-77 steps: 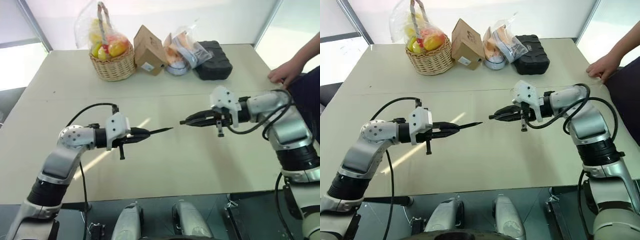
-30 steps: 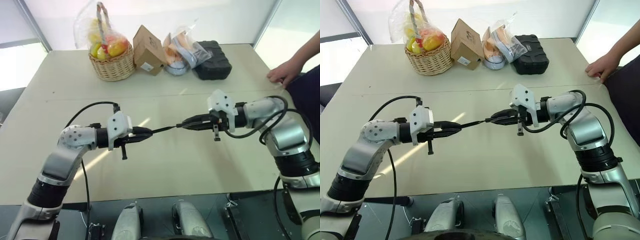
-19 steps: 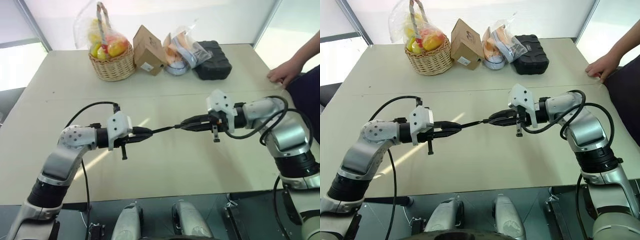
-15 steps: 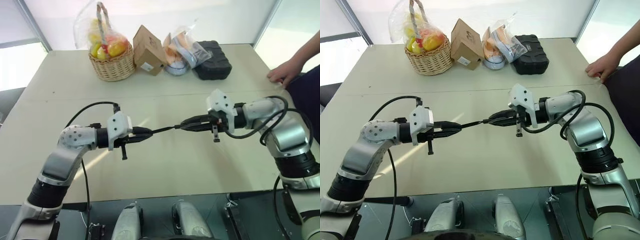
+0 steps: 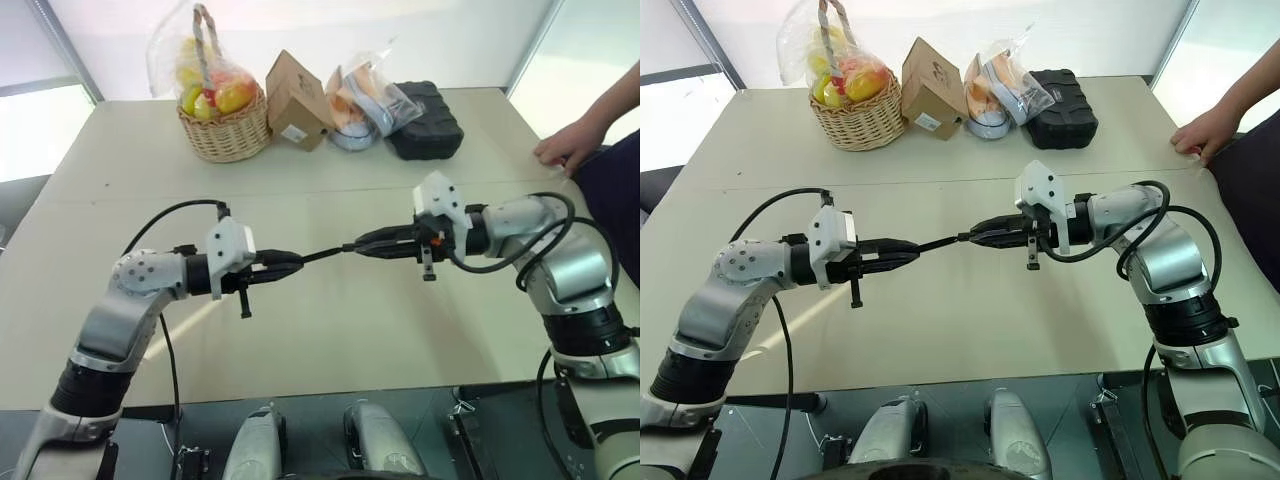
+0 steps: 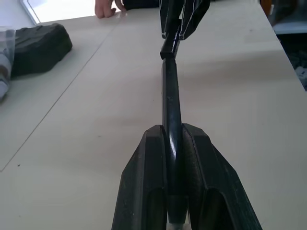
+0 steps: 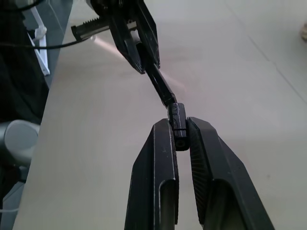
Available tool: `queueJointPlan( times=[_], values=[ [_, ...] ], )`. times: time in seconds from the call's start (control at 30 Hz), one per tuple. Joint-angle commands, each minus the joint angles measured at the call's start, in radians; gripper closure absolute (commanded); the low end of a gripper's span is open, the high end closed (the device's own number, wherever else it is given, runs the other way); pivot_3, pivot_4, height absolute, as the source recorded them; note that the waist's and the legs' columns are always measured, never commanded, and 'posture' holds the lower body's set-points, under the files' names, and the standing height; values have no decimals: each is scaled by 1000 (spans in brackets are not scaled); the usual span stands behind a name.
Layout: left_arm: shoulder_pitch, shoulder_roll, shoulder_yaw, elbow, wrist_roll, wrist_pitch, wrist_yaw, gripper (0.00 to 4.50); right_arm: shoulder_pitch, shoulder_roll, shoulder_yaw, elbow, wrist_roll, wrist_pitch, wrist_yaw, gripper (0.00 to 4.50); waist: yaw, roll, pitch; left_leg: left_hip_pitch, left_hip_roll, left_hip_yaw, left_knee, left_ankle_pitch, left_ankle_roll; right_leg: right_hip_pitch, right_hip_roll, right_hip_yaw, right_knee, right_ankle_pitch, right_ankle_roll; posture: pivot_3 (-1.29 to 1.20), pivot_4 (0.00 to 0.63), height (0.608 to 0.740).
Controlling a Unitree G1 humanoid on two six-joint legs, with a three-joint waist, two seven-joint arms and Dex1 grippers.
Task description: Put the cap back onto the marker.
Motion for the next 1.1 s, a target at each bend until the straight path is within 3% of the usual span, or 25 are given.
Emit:
queueJointPlan(
  times=[0.03, 0.2, 0.53, 1.1],
  values=[
    [-15, 3, 36, -55, -73, 36, -4, 4500, -46, 28, -24, -76, 116, 30, 44, 4472, 0, 0, 0, 0, 0, 0, 0, 0, 0, 0, 0, 0, 0, 0, 0, 0, 150, 740],
    [-25, 31, 58, -86, -134, 89, -27, 4500, -87, 41, -50, -84, 181, 50, 79, 4472, -2, 0, 0, 0, 0, 0, 0, 0, 0, 0, 0, 0, 0, 0, 0, 0, 150, 740],
    [-51, 89, 61, -127, -176, 100, -82, 4500, -104, 24, 23, -93, 114, -72, 207, 4472, -2, -1, 1, 0, 0, 0, 0, 0, 0, 0, 0, 0, -1, 0, 0, 0, 150, 740],
    [-64, 37, 34, -158, -129, 90, -29, 4500, -66, 68, 102, -74, -22, -238, 216, 4472, -2, -1, 1, 0, 0, 0, 0, 0, 0, 0, 0, 0, -1, 0, 0, 0, 150, 740]
  ],
)
